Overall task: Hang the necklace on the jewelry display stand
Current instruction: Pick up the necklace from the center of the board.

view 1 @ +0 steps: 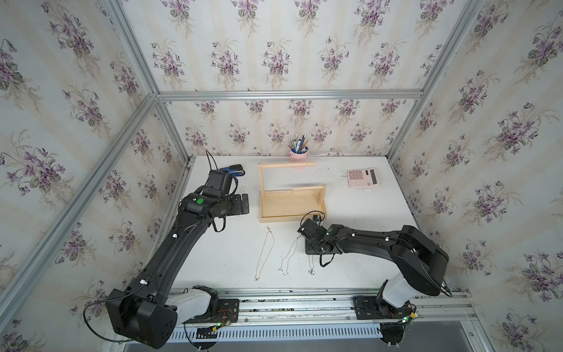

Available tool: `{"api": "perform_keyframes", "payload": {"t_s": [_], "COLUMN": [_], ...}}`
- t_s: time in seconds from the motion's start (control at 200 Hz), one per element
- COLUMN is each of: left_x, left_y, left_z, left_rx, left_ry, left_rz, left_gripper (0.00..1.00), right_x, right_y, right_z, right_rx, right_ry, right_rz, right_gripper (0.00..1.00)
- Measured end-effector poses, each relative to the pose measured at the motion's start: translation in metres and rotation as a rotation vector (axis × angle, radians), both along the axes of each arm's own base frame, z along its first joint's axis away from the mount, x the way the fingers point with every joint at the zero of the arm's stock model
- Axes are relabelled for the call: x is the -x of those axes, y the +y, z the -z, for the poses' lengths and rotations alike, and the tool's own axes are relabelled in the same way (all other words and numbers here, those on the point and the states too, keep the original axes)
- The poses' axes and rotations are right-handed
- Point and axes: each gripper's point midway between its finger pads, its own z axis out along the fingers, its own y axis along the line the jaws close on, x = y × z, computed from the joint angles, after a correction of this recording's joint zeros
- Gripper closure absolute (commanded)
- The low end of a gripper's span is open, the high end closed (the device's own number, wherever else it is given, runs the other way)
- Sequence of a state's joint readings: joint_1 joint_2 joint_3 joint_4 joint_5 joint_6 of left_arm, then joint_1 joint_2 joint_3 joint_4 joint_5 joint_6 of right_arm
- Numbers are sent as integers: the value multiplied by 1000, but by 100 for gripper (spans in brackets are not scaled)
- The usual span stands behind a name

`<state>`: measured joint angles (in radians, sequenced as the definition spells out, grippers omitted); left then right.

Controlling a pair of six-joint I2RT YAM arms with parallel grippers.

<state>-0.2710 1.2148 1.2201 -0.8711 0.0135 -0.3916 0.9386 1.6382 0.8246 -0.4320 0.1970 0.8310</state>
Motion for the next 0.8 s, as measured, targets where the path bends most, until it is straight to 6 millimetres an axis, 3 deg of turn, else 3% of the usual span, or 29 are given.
{"api": "perform_keyframes", "payload": {"t_s": [0.155,0.335,0.799], "left_x": [0,0,2], "left_y": [0,0,-1], "left_z": [0,0,3], "left_rx": [0,1,6], "left_ry": [-1,-1,6], "left_rz": [0,1,6], "left_gripper": [3,3,3], "right_x": [1,7,20], "right_y": [4,5,-2], "right_z": [-4,-6,-15], "right_rx": [-9,-7,37], "right_ry": [3,34,96], "right_rz": [-9,-20,-52], "right_gripper": [91,100,100]}}
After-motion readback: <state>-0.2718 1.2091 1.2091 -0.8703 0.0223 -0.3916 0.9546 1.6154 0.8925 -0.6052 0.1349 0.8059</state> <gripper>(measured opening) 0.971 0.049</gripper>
